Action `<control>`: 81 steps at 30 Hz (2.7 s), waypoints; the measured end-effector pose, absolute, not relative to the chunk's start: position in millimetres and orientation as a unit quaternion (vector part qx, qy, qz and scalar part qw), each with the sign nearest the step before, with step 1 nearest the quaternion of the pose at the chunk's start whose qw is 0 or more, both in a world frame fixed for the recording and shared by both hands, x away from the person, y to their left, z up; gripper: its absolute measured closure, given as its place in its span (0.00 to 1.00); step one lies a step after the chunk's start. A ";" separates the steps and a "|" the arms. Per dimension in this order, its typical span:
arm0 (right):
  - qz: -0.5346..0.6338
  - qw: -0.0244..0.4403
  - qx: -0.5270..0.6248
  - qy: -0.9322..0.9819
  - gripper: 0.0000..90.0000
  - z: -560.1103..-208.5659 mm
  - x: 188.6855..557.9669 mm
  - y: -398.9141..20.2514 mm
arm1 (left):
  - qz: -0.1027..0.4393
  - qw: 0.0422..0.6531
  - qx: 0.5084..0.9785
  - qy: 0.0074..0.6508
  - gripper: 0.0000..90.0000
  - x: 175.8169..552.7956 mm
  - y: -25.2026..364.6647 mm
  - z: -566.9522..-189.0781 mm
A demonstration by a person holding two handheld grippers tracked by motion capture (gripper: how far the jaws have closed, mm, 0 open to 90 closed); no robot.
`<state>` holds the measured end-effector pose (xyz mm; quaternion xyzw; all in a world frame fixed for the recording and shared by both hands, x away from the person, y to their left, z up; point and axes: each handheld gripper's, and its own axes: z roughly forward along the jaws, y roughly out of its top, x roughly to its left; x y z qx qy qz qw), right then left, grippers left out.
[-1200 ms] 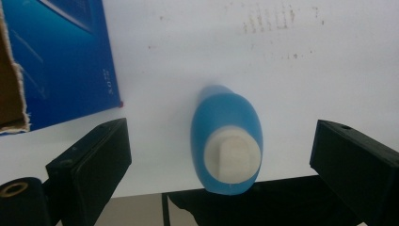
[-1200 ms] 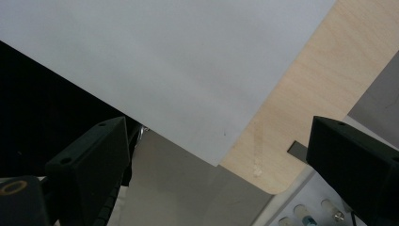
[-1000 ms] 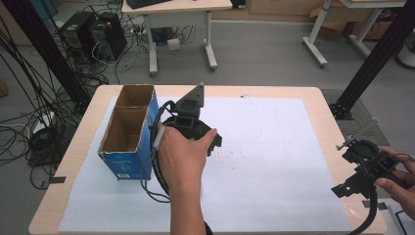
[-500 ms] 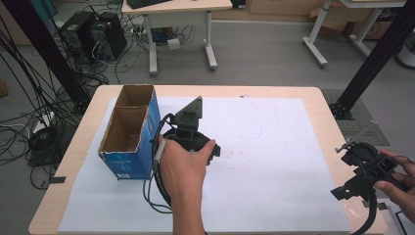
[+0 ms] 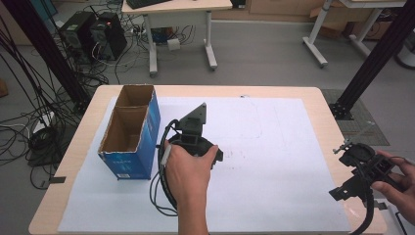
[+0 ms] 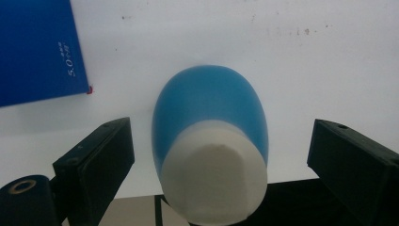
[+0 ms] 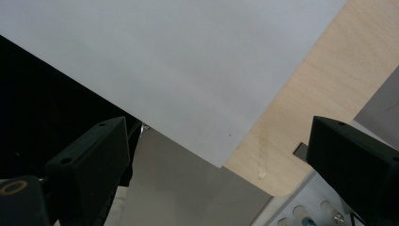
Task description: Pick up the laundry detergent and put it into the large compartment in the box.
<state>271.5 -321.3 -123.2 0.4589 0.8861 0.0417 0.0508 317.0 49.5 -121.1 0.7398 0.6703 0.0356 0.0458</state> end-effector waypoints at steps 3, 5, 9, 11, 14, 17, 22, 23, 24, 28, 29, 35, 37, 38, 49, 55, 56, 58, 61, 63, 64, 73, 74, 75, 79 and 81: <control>0.042 0.050 0.459 0.886 0.07 -123.4 272.3 -321.1 | 0.034 0.043 0.741 0.669 0.11 318.3 48.4 -122.7; 0.042 0.050 0.458 0.887 0.07 -123.4 272.8 -321.1 | 0.034 0.042 0.743 0.667 0.14 318.6 47.1 -123.8; 0.042 0.051 0.457 0.887 0.07 -123.0 272.7 -319.6 | 0.038 0.037 0.743 0.667 0.19 318.6 44.3 -125.1; 0.041 0.051 0.457 0.887 0.07 -122.9 273.1 -318.7 | 0.039 0.038 0.741 0.669 0.21 318.2 44.8 -125.7; 0.042 0.052 0.455 0.888 0.07 -122.9 273.4 -318.7 | 0.037 0.037 0.737 0.674 0.26 318.9 45.7 -127.6; 0.042 0.051 0.456 0.887 0.07 -122.6 273.9 -318.3 | 0.040 0.036 0.736 0.675 0.32 318.7 45.4 -129.2; 0.044 0.052 0.455 0.888 0.07 -122.1 274.4 -317.5 | 0.041 0.032 0.735 0.676 0.36 319.4 45.2 -132.5; 0.044 0.052 0.455 0.888 0.07 -122.1 274.4 -317.5 | 0.041 0.032 0.735 0.676 0.37 319.4 45.2 -132.5; 0.046 0.051 0.455 0.888 0.07 -122.3 274.3 -317.4 | 0.043 0.030 0.734 0.677 0.37 319.4 45.0 -132.1; 0.045 0.051 0.454 0.888 0.07 -123.0 275.4 -315.8 | 0.043 0.032 0.732 0.679 0.41 318.6 46.2 -131.4; 0.045 0.051 0.454 0.888 0.07 -123.0 275.4 -315.8 | 0.043 0.032 0.732 0.679 0.42 318.6 46.2 -131.4; 0.045 0.052 0.455 0.888 0.07 -122.1 275.2 -315.8 | 0.047 0.031 0.732 0.679 0.42 317.5 44.8 -131.4; 0.046 0.053 0.455 0.888 0.07 -122.0 274.8 -316.8 | 0.048 0.034 0.731 0.680 0.42 316.6 45.6 -131.4; 0.046 0.053 0.455 0.888 0.07 -122.0 274.8 -316.8 | 0.048 0.034 0.731 0.680 0.42 316.6 45.6 -131.4; 0.045 0.049 0.459 0.886 0.07 -122.0 280.0 -319.8 | 0.048 0.036 0.739 0.671 0.42 314.9 44.3 -122.8; 0.044 0.049 0.462 0.884 0.07 -118.4 282.6 -322.8 | 0.056 0.042 0.737 0.672 0.42 311.1 45.7 -99.8; 0.044 0.048 0.463 0.884 0.07 -117.6 283.1 -323.3 | 0.059 0.043 0.737 0.672 0.42 309.9 45.7 -94.5; 0.045 0.048 0.466 0.883 0.07 -115.9 283.6 -324.7 | 0.063 0.044 0.737 0.671 0.42 308.5 45.8 -83.2; 0.047 0.049 0.467 0.882 0.07 -112.2 283.7 -326.7 | 0.070 0.049 0.736 0.671 0.42 306.1 46.6 -65.8; 0.048 0.052 0.468 0.881 0.07 -107.3 282.9 -326.6 | 0.074 0.053 0.734 0.673 0.42 304.9 47.8 -50.1; 0.048 0.052 0.468 0.881 0.07 -107.3 282.9 -326.6 | 0.074 0.053 0.734 0.673 0.42 304.9 47.8 -50.1; 0.048 0.055 0.471 0.879 0.07 -92.2 286.5 -327.6 | 0.082 0.059 0.736 0.669 0.42 311.2 54.0 -7.4; 0.046 0.055 0.471 0.879 0.07 -90.8 287.7 -327.7 | 0.083 0.062 0.736 0.669 0.42 311.7 55.6 -4.0; 0.047 0.054 0.472 0.879 0.07 -90.2 288.6 -328.3 | 0.083 0.062 0.737 0.668 0.42 313.0 57.0 -0.5; 0.042 0.045 0.473 0.879 0.07 -88.5 295.6 -327.7 | 0.085 0.065 0.738 0.666 0.42 317.9 61.5 10.9; 0.040 0.044 0.472 0.879 0.07 -88.2 297.1 -326.5 | 0.086 0.066 0.740 0.664 0.42 321.8 65.0 17.4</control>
